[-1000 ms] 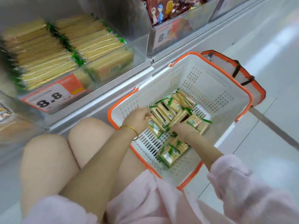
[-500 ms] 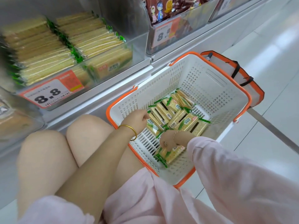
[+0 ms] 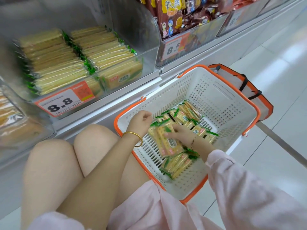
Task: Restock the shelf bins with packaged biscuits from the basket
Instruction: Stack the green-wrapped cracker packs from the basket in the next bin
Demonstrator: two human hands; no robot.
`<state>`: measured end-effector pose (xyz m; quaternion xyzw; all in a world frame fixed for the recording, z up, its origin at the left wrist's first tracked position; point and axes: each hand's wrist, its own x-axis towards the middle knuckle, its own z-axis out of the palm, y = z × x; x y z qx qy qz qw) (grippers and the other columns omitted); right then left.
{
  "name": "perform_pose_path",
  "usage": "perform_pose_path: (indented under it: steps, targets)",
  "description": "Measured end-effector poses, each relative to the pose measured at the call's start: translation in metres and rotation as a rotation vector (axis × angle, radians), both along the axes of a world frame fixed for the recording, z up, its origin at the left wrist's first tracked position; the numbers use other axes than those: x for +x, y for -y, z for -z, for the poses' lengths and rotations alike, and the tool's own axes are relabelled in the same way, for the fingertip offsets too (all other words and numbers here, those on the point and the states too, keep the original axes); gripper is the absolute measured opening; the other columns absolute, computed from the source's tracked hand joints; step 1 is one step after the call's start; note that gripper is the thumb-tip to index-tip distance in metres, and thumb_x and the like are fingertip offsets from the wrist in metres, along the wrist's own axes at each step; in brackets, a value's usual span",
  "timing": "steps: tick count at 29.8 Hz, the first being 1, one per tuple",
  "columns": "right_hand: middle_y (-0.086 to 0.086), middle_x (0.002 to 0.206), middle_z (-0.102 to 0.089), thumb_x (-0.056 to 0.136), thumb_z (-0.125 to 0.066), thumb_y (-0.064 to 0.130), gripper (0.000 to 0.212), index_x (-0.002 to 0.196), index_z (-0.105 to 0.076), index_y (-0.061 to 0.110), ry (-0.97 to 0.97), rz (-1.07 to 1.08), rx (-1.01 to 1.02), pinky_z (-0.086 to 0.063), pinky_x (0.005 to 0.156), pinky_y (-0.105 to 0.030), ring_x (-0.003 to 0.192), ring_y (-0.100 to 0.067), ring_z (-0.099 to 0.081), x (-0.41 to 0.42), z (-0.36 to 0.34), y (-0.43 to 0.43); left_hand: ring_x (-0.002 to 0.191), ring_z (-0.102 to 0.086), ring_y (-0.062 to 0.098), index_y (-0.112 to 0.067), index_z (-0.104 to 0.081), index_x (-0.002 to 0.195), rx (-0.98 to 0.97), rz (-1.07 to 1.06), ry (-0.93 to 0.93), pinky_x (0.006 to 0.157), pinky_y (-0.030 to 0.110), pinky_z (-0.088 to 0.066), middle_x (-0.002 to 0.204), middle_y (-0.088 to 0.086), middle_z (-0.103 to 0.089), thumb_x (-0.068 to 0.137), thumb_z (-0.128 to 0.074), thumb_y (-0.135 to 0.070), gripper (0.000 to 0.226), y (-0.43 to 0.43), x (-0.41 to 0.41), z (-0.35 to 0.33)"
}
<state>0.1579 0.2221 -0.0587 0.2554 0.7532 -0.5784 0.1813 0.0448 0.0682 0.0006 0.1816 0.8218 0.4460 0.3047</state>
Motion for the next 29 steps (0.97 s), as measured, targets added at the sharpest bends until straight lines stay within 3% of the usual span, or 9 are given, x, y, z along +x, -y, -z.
perform_pose_path:
  steps: [2, 4, 8, 13, 17, 21, 25, 27, 29]
  targets:
    - [-0.007, 0.095, -0.068, 0.091, -0.059, 0.017, 0.018, 0.107, -0.060, 0.010, -0.104, 0.344, -0.416, -0.054, 0.081, -0.045, 0.087, -0.024, -0.066, -0.010, -0.013, 0.006, 0.099, -0.056, 0.020, -0.013, -0.059, 0.096, 0.081, -0.072, 0.237, 0.094, 0.036, -0.047, 0.097, 0.000, -0.058, 0.097, -0.046, -0.020, 0.015, 0.000, -0.001, -0.008]
    - [-0.012, 0.098, -0.067, 0.092, -0.056, 0.013, 0.022, 0.112, -0.057, 0.004, -0.188, 0.509, -0.567, -0.054, 0.083, -0.046, 0.088, -0.027, -0.065, -0.019, -0.022, 0.014, 0.090, -0.060, 0.021, -0.013, -0.059, 0.082, 0.106, -0.055, 0.405, 0.091, 0.038, -0.049, 0.089, 0.006, -0.062, 0.097, -0.046, -0.021, 0.021, -0.001, -0.003, -0.011]
    - [-0.014, 0.098, -0.066, 0.093, -0.054, 0.013, 0.029, 0.119, -0.054, 0.003, -0.241, 0.653, -0.654, -0.057, 0.076, -0.044, 0.084, -0.027, -0.066, -0.029, -0.032, 0.027, 0.090, -0.063, 0.021, -0.010, -0.060, 0.111, 0.107, -0.153, 0.441, 0.084, 0.033, -0.053, 0.104, 0.010, -0.066, 0.092, -0.055, -0.011, 0.020, 0.005, -0.009, -0.006]
    - [-0.021, 0.118, -0.061, 0.095, -0.050, 0.019, 0.037, 0.129, -0.049, 0.005, -0.330, 0.729, -0.836, -0.056, 0.079, -0.049, 0.098, -0.032, -0.066, -0.031, -0.036, 0.039, 0.063, -0.064, 0.013, -0.019, -0.055, 0.118, 0.222, -0.229, 0.543, 0.057, 0.028, -0.055, 0.085, 0.004, -0.066, 0.094, -0.051, -0.006, 0.028, 0.006, -0.006, -0.012]
    - [-0.024, 0.132, -0.052, 0.087, -0.059, 0.029, 0.056, 0.137, -0.044, 0.007, -0.351, 0.819, -0.867, -0.046, 0.093, -0.058, 0.119, -0.039, -0.054, -0.038, -0.041, 0.043, 0.068, -0.065, 0.012, -0.029, -0.054, 0.121, 0.312, -0.133, 0.533, 0.061, 0.024, -0.054, 0.086, 0.000, -0.068, 0.093, -0.055, -0.016, 0.031, 0.007, -0.008, -0.020]
    - [-0.022, 0.133, -0.053, 0.078, -0.068, 0.036, 0.066, 0.136, -0.046, 0.012, -0.409, 0.810, -0.849, -0.041, 0.095, -0.064, 0.120, -0.040, -0.053, -0.046, -0.062, 0.048, 0.084, -0.063, 0.012, -0.034, -0.039, 0.126, 0.326, 0.047, 0.289, 0.070, 0.018, -0.055, 0.099, 0.003, -0.063, 0.079, -0.069, 0.003, 0.068, 0.015, -0.012, -0.041]
    - [-0.016, 0.130, -0.056, 0.087, -0.065, 0.021, 0.052, 0.134, -0.045, 0.008, -0.496, 0.749, -0.610, -0.045, 0.097, -0.056, 0.113, -0.031, -0.059, -0.056, -0.104, 0.052, 0.091, -0.065, 0.018, -0.026, -0.039, 0.135, 0.211, 0.083, -0.014, 0.078, 0.029, -0.056, 0.111, 0.008, -0.063, 0.075, -0.071, 0.004, 0.075, 0.022, -0.028, -0.087]
    - [-0.007, 0.143, -0.041, 0.084, -0.068, 0.018, 0.072, 0.144, -0.028, 0.014, -0.582, 0.774, -0.233, -0.045, 0.100, -0.042, 0.116, -0.018, -0.054, -0.061, -0.129, 0.050, 0.096, -0.064, 0.017, -0.022, -0.038, 0.138, 0.134, 0.121, -0.181, 0.085, 0.034, -0.054, 0.117, 0.005, -0.061, 0.073, -0.072, 0.000, 0.076, 0.027, -0.039, -0.115]
    - [-0.001, 0.152, -0.021, 0.078, -0.074, 0.020, 0.095, 0.149, -0.011, 0.020, -0.748, 0.647, 0.212, -0.037, 0.107, -0.039, 0.130, -0.015, -0.037, -0.065, -0.154, 0.045, 0.095, -0.063, 0.016, -0.022, -0.039, 0.137, 0.043, 0.150, -0.366, 0.085, 0.035, -0.053, 0.118, 0.001, -0.061, 0.073, -0.071, -0.006, 0.073, 0.032, -0.049, -0.145]
